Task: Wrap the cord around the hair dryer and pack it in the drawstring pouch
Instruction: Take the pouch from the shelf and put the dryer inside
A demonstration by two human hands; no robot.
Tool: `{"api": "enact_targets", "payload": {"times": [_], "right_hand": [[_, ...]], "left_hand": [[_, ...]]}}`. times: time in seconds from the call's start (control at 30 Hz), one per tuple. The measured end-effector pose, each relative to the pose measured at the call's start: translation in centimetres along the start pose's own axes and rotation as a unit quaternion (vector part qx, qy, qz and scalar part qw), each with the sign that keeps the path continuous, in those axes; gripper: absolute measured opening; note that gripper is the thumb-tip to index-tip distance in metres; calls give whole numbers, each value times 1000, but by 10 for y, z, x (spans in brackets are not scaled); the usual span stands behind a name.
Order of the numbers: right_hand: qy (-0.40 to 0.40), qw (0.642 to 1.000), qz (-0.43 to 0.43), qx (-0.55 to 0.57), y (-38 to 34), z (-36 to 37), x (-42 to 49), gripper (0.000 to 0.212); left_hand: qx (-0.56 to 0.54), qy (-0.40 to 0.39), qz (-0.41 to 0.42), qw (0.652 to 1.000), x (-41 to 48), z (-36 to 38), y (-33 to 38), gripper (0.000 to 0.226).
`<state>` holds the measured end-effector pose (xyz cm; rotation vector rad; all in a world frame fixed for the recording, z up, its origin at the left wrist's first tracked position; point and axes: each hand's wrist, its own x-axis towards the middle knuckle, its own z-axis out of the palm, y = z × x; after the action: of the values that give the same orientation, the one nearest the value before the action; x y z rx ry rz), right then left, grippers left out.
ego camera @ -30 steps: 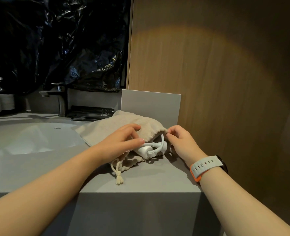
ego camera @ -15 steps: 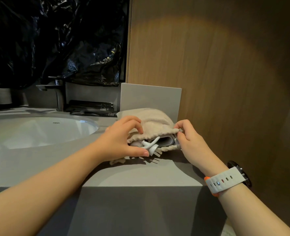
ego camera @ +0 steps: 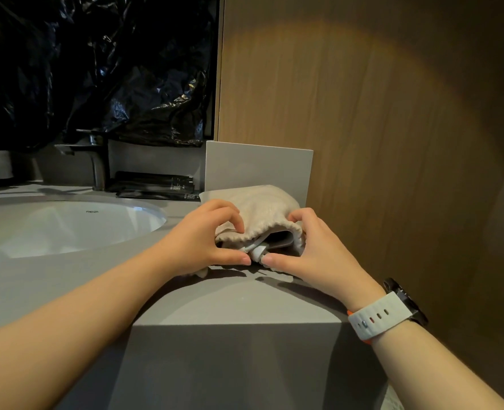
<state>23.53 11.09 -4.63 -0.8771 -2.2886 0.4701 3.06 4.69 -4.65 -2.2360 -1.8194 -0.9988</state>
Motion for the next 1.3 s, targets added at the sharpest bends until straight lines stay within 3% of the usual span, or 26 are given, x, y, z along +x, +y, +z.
{"api": "enact_targets", "payload": {"times": [0.2,0.53,0.8,0.97,1.07,1.13,1.23,1.3], "right_hand": [[29,999,6,-43,1,0,1,52],[37,998,3,-59,6,4,5,24],[-25,997,37,-69,8,0,3,40],[-13,995,51,-89,9,-3,0,31],[-15,982,53,-180,10,-1,-1,20],[-4,976,39,-213,10,0,-1,11],[36,986,25,-159,11,-1,2,9],[50,994,36,-96,10,-2,3,11]], "left_hand": [[22,-1,28,999,0,1,0,33],[81,129,21,988,5,13,0,27],[24,-22,-33,999,-9,-2,-6,48],[65,-61,-153,984,-17,-14,-7,71],[-32,-84,-178,980,-20,-20,-3,61],[-159,-58,-187,968,-19,-22,2,51],[-351,-13,-212,912,-17,-27,4,39],[-422,-2,-221,879,-15,-29,3,35]]}}
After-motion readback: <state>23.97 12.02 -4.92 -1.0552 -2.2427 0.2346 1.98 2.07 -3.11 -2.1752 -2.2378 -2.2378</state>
